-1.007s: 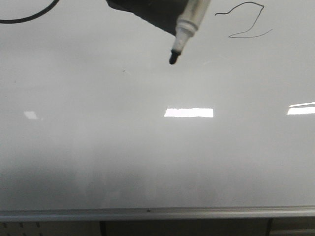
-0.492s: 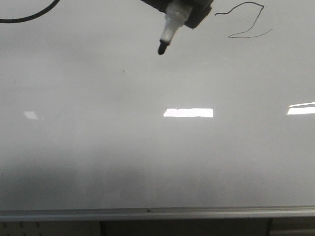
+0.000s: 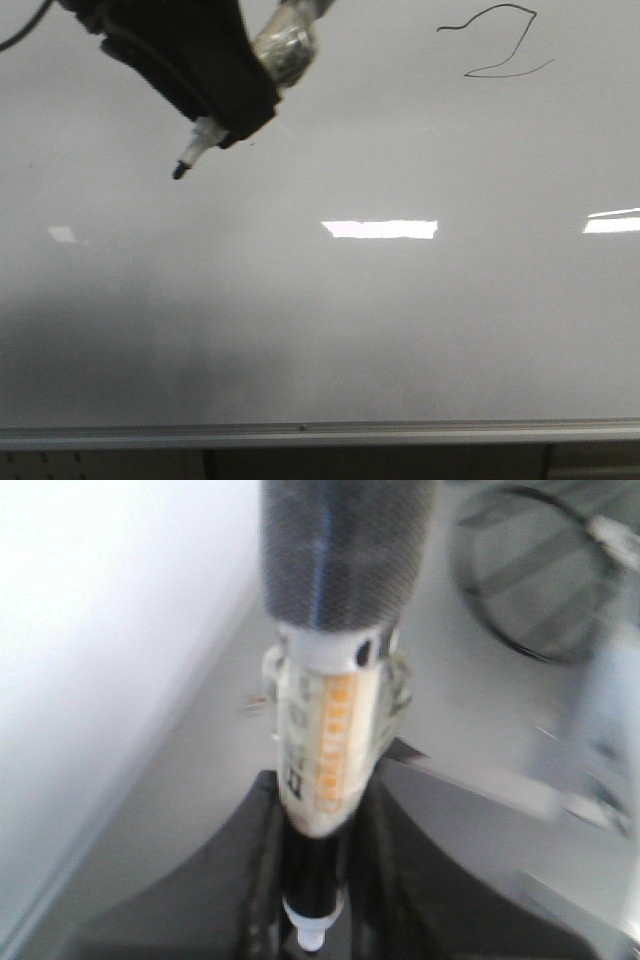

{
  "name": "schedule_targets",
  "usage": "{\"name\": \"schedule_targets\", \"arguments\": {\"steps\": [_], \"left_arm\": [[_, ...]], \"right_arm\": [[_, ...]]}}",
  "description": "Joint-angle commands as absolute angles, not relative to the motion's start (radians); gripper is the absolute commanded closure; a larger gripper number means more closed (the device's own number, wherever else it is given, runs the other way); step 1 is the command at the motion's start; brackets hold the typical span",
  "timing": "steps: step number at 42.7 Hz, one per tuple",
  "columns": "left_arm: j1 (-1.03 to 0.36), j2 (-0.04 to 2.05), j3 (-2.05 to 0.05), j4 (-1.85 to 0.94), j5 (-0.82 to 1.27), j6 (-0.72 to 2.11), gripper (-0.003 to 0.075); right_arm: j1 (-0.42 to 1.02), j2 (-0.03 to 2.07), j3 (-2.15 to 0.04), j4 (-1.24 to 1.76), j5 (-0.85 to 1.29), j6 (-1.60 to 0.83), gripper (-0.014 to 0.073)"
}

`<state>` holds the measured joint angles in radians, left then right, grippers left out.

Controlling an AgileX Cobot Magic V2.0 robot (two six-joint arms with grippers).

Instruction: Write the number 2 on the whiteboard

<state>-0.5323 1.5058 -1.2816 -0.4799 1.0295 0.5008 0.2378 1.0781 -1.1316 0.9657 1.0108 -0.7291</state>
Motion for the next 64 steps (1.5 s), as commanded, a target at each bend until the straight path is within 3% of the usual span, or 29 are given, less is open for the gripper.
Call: {"name": "schedule_targets", "arguments": {"steps": [1, 11, 17, 30, 39, 64], "left_arm": [[-0.473, 1.459, -1.308, -0.306, 0.908, 0.237, 0.0739], [-0.297, 1.381, -1.308, 0.113, 0.809, -0.135, 0.0739], [-0.177, 1.351, -1.306, 0.181, 0.815, -0.196, 0.0740], [-0.006, 1.353, -1.215, 0.174, 0.646, -0.196, 0.0740], [0.001, 1.436, -1.200, 0.163, 0.473, -0.196, 0.0739], [0.001, 1.604, -1.240, 0.140, 0.434, -0.196, 0.0715]], "right_arm": [[0.236, 0.952, -1.077, 0.949, 0.834, -0.747, 0.0305], [0.236, 0.605, -0.692, 0.867, 0.422, -0.747, 0.0518], [0.236, 0.405, -0.499, 0.871, 0.264, -0.747, 0.0672], [0.236, 0.211, -0.326, 0.892, 0.205, -0.746, 0.0664], [0.236, 0.212, -0.326, 0.892, 0.208, -0.746, 0.0664], [0.236, 0.212, -0.326, 0.892, 0.252, -0.746, 0.0664]]}}
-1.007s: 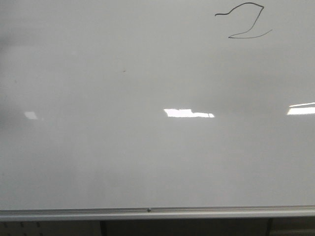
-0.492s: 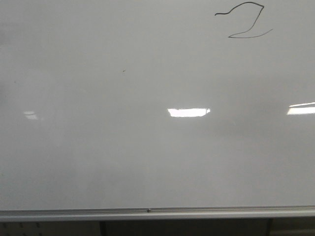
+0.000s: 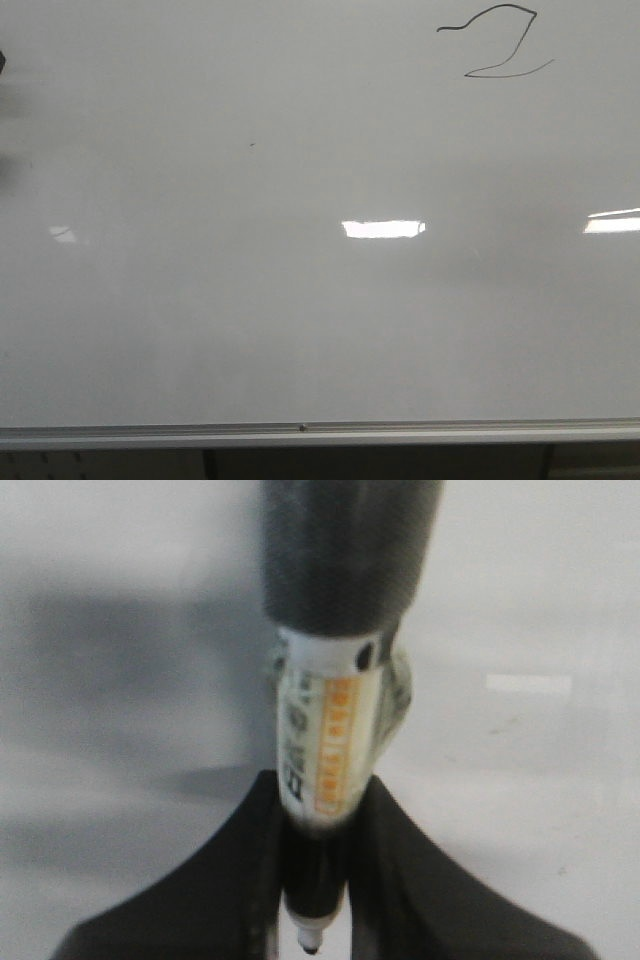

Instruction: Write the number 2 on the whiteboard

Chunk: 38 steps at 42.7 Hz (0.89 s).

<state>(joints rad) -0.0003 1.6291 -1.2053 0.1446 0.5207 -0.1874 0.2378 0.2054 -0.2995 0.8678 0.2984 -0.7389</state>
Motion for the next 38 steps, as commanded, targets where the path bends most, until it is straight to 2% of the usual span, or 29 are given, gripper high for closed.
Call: {"name": "schedule_targets", "arguments": {"steps": [1, 8, 15, 20, 28, 38], "left_arm": [[0.001, 1.603, -1.240, 0.140, 0.434, -0.196, 0.0696], [0.001, 1.609, -1.240, 0.140, 0.442, -0.196, 0.0549], [0.001, 1.609, -1.240, 0.140, 0.460, -0.196, 0.0307], [0.001, 1.585, -1.240, 0.140, 0.495, -0.196, 0.0182], [0.001, 1.448, -1.147, 0.150, 0.498, -0.196, 0.0173], [-0.034, 1.064, -0.801, 0.142, 0.291, -0.196, 0.0173]], "right_arm": [[0.236, 0.212, -0.326, 0.892, 0.252, -0.746, 0.0664], [0.236, 0.212, -0.326, 0.892, 0.252, -0.746, 0.0664], [0.236, 0.212, -0.326, 0.892, 0.252, -0.746, 0.0664], [0.236, 0.212, -0.326, 0.892, 0.252, -0.746, 0.0664], [0.236, 0.212, -0.326, 0.892, 0.251, -0.746, 0.0664], [0.236, 0.212, -0.326, 0.892, 0.252, -0.746, 0.0664]]}}
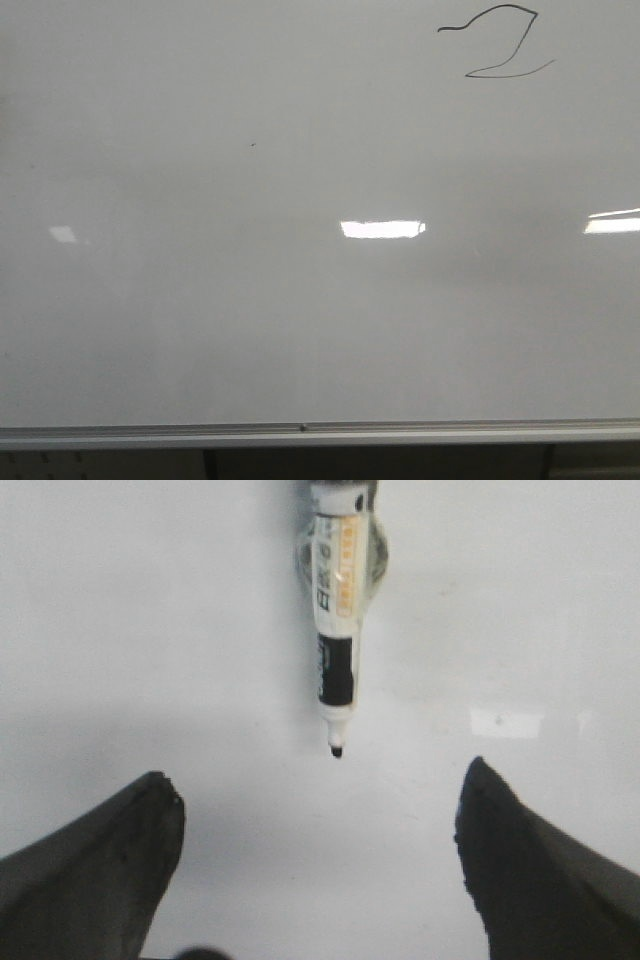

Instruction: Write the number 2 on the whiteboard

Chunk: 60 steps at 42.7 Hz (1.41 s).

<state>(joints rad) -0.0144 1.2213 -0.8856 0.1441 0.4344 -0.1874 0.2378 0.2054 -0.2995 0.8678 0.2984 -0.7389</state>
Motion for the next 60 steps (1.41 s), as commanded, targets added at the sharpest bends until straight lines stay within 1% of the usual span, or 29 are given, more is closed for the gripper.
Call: {"name": "schedule_targets", "arguments": {"steps": [1, 5, 8, 10, 12, 18, 21, 22, 23, 24, 26, 28, 38, 60], "left_arm": [[-0.034, 1.026, -0.772, 0.142, 0.277, -0.196, 0.0174], [-0.035, 0.838, -0.662, 0.142, 0.204, -0.196, 0.0190], [-0.035, 0.703, -0.589, 0.147, 0.175, -0.196, 0.0231], [-0.035, 0.606, -0.545, 0.147, 0.168, -0.196, 0.0274], [-0.035, 0.503, -0.506, 0.149, 0.170, -0.196, 0.0330], [-0.035, 0.197, -0.414, 0.158, 0.181, -0.196, 0.0533], [-0.035, 0.059, -0.391, 0.172, 0.236, -0.196, 0.0661], [-0.035, 0.025, -0.391, 0.182, 0.280, -0.196, 0.0717], [-0.035, -0.005, -0.391, 0.189, 0.317, -0.196, 0.0738], [-0.035, -0.034, -0.391, 0.196, 0.348, -0.196, 0.0736], [-0.035, -0.014, -0.411, 0.215, 0.425, -0.196, 0.0739], [-0.035, 0.012, -0.419, 0.216, 0.459, -0.194, 0.0740], [-0.035, 0.028, -0.428, 0.179, 0.355, -0.194, 0.0740], [-0.035, 0.028, -0.426, 0.189, 0.347, -0.192, 0.0740]], "right_arm": [[0.236, 0.212, -0.326, 0.892, 0.252, -0.746, 0.0664], [0.236, 0.212, -0.326, 0.892, 0.252, -0.746, 0.0664], [0.236, 0.212, -0.326, 0.892, 0.252, -0.746, 0.0664], [0.236, 0.212, -0.326, 0.892, 0.252, -0.746, 0.0664], [0.236, 0.212, -0.326, 0.892, 0.252, -0.746, 0.0664], [0.236, 0.212, -0.326, 0.892, 0.252, -0.746, 0.0664], [0.236, 0.212, -0.326, 0.892, 0.252, -0.746, 0.0664], [0.236, 0.212, -0.326, 0.892, 0.252, -0.746, 0.0664], [0.236, 0.212, -0.326, 0.892, 0.252, -0.746, 0.0664], [0.236, 0.212, -0.326, 0.892, 0.252, -0.746, 0.0664], [0.236, 0.214, -0.326, 0.892, 0.254, -0.746, 0.0664], [0.236, 0.214, -0.326, 0.892, 0.257, -0.746, 0.0664], [0.236, 0.214, -0.326, 0.892, 0.259, -0.746, 0.0664], [0.236, 0.214, -0.326, 0.892, 0.259, -0.746, 0.0664]]}}
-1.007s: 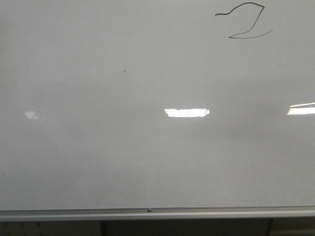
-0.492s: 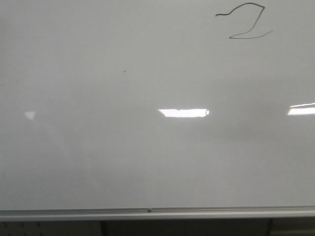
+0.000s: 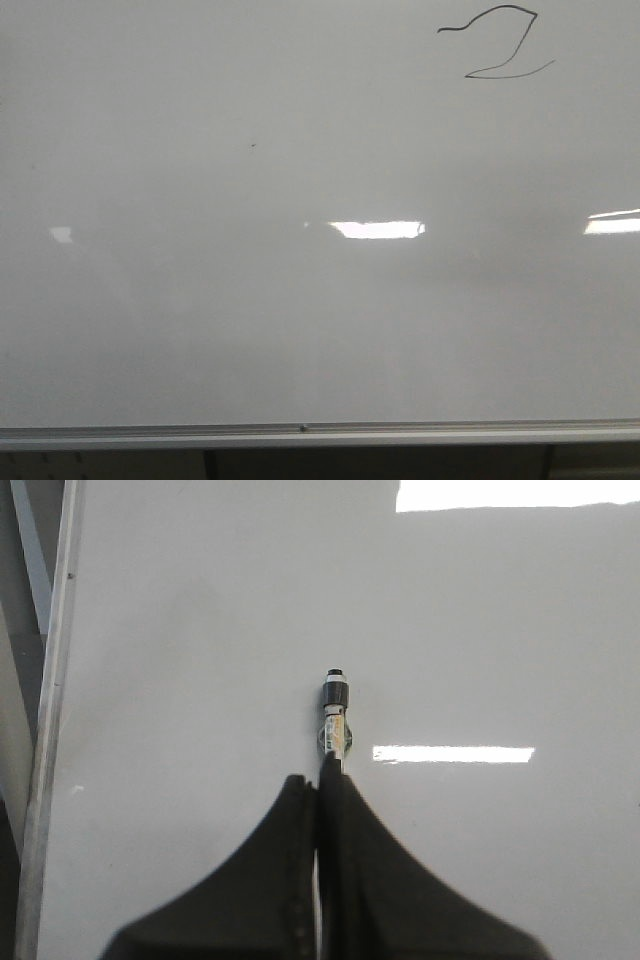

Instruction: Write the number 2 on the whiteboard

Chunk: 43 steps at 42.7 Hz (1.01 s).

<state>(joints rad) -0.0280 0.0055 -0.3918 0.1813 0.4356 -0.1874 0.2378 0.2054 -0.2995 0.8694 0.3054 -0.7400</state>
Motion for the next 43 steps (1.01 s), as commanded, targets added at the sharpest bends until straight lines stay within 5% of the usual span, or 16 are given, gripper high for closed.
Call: {"name": "schedule_targets", "arguments": {"steps": [1, 15, 29, 43], "left_arm": [[-0.035, 0.028, -0.419, 0.184, 0.346, -0.181, 0.0740], [0.017, -0.024, -0.264, 0.000, 0.322, 0.019, 0.0740], [0.072, -0.024, 0.033, -0.009, -0.009, 0.023, 0.0740], [0.072, -0.021, 0.027, -0.009, 0.097, 0.023, 0.0740]], "right_arm": [[0.236, 0.214, -0.326, 0.892, 0.259, -0.746, 0.0664], [0.236, 0.214, -0.326, 0.892, 0.259, -0.746, 0.0664], [0.236, 0.214, -0.326, 0.892, 0.259, -0.746, 0.0664], [0.236, 0.214, -0.326, 0.892, 0.259, -0.746, 0.0664]]}}
